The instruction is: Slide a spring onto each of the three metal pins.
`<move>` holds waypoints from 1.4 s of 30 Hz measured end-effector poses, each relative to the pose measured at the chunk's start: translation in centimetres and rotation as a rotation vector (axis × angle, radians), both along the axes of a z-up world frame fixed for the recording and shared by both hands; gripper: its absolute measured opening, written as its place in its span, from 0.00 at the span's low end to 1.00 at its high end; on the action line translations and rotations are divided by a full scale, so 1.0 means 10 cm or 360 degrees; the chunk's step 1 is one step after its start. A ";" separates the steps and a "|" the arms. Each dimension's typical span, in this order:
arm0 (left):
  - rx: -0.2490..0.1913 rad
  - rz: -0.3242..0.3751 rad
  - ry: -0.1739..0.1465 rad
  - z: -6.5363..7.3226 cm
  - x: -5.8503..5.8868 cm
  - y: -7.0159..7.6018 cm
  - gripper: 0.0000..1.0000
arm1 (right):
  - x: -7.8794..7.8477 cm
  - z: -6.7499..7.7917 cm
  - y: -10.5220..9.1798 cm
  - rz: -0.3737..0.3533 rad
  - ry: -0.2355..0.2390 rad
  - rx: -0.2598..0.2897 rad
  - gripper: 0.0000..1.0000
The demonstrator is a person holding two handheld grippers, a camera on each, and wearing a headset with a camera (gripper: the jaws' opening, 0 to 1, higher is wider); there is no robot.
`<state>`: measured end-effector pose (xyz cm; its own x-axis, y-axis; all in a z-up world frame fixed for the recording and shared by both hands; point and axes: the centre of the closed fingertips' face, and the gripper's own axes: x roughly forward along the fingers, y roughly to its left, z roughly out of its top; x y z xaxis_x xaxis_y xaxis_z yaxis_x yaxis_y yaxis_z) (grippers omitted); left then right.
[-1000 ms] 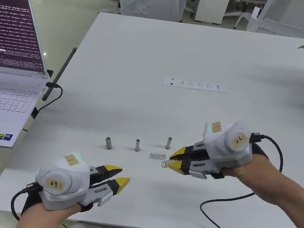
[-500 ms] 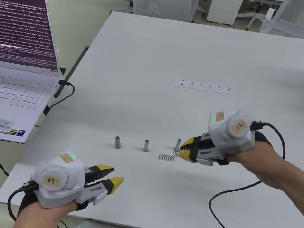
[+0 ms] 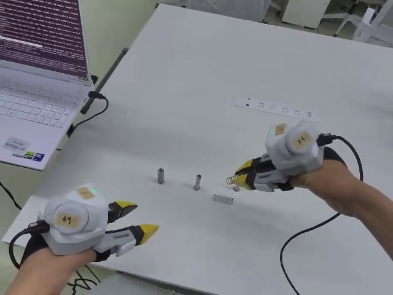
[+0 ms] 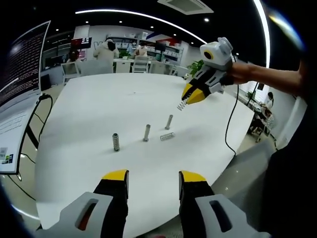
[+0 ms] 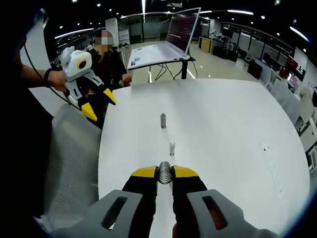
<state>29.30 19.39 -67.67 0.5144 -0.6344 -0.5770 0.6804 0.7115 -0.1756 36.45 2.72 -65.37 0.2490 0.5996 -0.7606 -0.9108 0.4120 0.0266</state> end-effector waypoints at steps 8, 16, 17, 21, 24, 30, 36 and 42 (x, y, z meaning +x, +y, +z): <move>0.0010 0.0065 -0.0011 0.03 0.06 0.18 0.47 | 0.19 -0.09 0.15 0.0065 0.0020 -0.0066 0.08; -0.0011 0.0099 -0.0006 0.11 0.08 0.26 0.57 | 0.30 -0.24 0.33 0.0128 0.0050 -0.0123 0.08; -0.0018 0.0104 -0.0008 0.13 0.08 0.26 0.57 | 0.31 -0.26 0.35 0.0133 0.0055 -0.0125 0.08; -0.0019 0.0104 -0.0012 0.14 0.10 0.31 0.59 | 0.34 -0.33 0.41 0.0153 0.0077 -0.0139 0.08; -0.0020 0.0095 -0.0015 0.15 0.09 0.31 0.59 | 0.36 -0.37 0.45 0.0169 0.0085 -0.0157 0.08; -0.0017 0.0087 -0.0014 0.17 0.11 0.34 0.58 | 0.40 -0.42 0.51 0.0194 0.0100 -0.0172 0.08; -0.0015 0.0084 -0.0026 0.21 0.13 0.36 0.58 | 0.41 -0.51 0.53 0.0242 0.0109 -0.0222 0.08; -0.0014 0.0097 -0.0037 0.24 0.15 0.40 0.56 | 0.40 -0.59 0.53 0.0295 0.0120 -0.0273 0.08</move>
